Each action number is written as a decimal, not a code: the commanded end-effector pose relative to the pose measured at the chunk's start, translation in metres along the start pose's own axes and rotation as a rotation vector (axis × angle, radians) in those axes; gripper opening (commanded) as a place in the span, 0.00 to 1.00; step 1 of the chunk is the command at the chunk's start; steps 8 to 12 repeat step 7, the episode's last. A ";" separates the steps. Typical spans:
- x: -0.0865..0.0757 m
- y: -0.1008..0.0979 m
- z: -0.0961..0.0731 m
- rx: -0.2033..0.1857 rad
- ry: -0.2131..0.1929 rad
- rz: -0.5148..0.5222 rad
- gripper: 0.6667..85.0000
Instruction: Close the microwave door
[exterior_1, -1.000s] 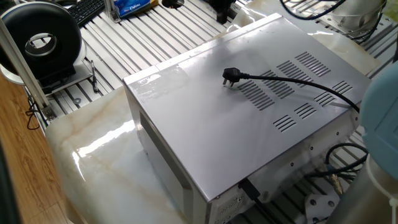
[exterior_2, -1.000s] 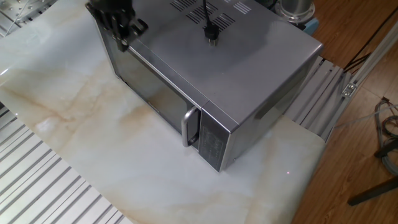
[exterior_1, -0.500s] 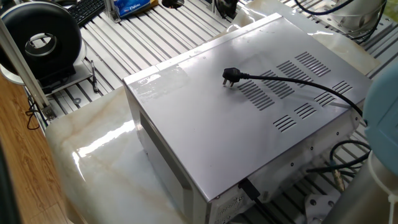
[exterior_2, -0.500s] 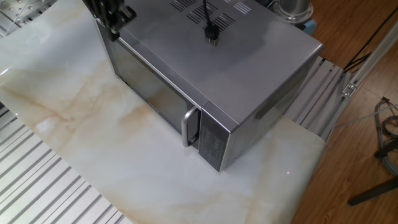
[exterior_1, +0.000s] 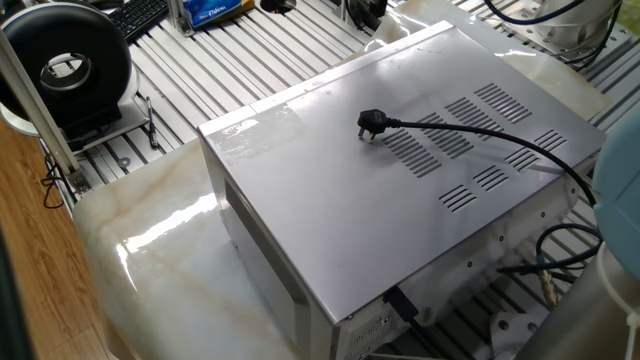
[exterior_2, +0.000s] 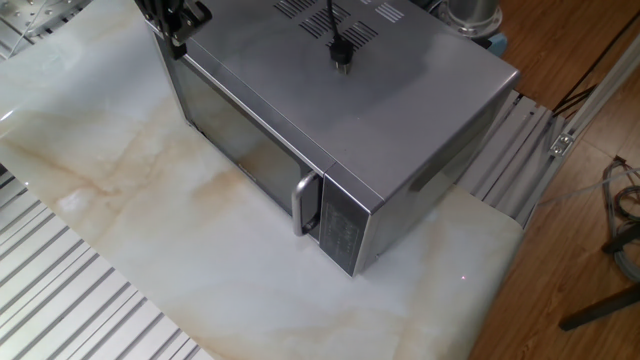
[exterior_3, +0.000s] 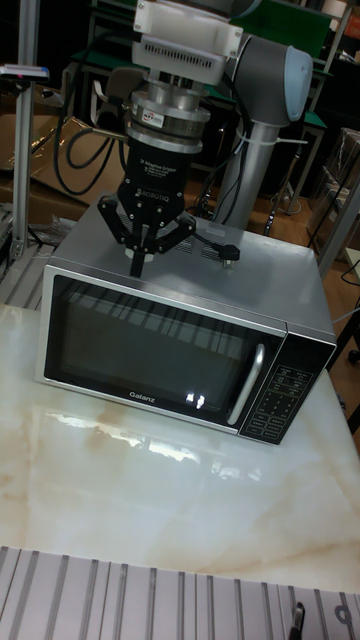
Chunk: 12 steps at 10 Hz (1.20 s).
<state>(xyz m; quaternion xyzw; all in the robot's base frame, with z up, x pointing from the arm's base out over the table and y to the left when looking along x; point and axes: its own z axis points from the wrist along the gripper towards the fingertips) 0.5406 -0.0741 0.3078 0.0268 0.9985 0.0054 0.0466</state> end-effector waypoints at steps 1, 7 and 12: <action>-0.001 0.005 -0.002 -0.022 -0.014 0.001 0.00; -0.001 0.006 -0.001 -0.025 -0.014 -0.013 0.00; -0.001 0.006 -0.001 -0.025 -0.014 -0.013 0.00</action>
